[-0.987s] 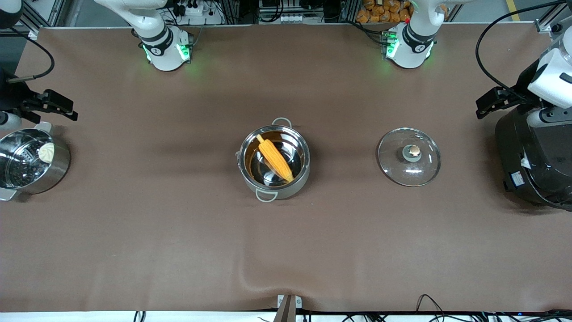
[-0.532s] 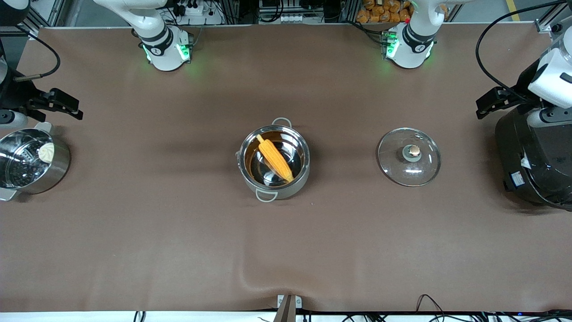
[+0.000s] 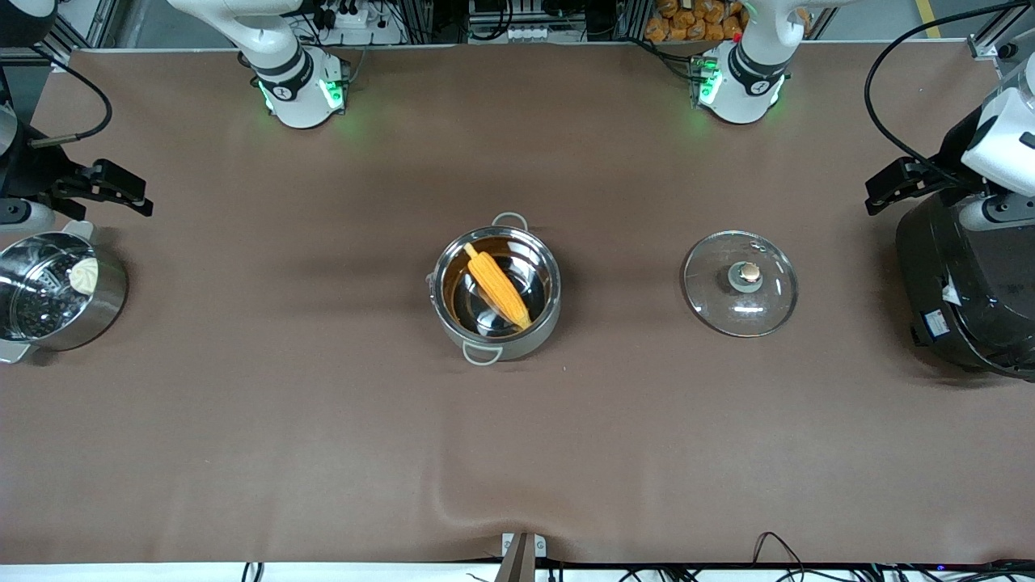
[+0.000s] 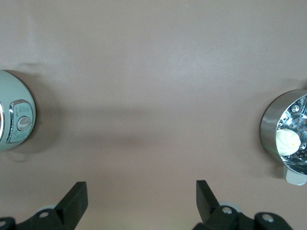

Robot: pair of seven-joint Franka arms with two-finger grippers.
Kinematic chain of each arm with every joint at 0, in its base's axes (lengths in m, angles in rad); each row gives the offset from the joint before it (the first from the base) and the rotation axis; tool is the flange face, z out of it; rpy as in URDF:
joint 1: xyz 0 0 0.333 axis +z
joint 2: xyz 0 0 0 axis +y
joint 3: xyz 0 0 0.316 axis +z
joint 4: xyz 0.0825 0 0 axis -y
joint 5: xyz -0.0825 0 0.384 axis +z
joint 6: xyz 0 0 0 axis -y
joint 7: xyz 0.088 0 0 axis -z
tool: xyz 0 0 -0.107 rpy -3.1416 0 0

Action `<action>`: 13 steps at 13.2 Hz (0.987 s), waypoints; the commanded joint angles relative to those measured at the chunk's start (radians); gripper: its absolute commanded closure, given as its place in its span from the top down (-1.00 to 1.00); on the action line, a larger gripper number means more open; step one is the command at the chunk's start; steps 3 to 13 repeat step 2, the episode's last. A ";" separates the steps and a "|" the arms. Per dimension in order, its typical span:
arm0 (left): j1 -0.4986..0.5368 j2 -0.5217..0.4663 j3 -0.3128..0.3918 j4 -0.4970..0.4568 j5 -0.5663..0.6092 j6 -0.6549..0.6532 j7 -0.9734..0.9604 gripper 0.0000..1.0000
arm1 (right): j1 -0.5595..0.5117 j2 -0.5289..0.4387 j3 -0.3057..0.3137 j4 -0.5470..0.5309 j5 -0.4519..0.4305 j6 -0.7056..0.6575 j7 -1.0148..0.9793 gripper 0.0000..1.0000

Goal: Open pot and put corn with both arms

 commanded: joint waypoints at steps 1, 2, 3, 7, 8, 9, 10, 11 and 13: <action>0.022 0.008 -0.013 0.022 -0.023 -0.021 0.027 1.00 | 0.016 -0.010 -0.012 -0.016 -0.006 0.006 0.019 1.00; 0.022 0.008 -0.013 0.022 -0.023 -0.021 0.027 1.00 | 0.016 -0.010 -0.012 -0.018 -0.006 0.004 0.019 1.00; 0.022 0.008 -0.013 0.022 -0.023 -0.021 0.027 1.00 | 0.016 -0.010 -0.012 -0.018 -0.006 0.004 0.019 1.00; 0.022 0.008 -0.013 0.022 -0.023 -0.021 0.027 1.00 | 0.016 -0.010 -0.012 -0.018 -0.006 0.004 0.019 1.00; 0.022 0.008 -0.013 0.022 -0.023 -0.021 0.027 1.00 | 0.016 -0.010 -0.012 -0.018 -0.006 0.004 0.019 1.00; 0.022 0.008 -0.013 0.022 -0.023 -0.021 0.027 1.00 | 0.016 -0.010 -0.012 -0.018 -0.006 0.004 0.019 1.00; 0.022 0.008 -0.013 0.022 -0.023 -0.021 0.027 1.00 | 0.016 -0.010 -0.012 -0.018 -0.006 0.004 0.019 1.00; 0.022 0.008 -0.013 0.022 -0.023 -0.021 0.027 1.00 | 0.016 -0.010 -0.012 -0.018 -0.006 0.004 0.019 1.00; 0.022 0.008 -0.013 0.022 -0.023 -0.021 0.027 1.00 | 0.016 -0.010 -0.012 -0.018 -0.006 0.004 0.019 1.00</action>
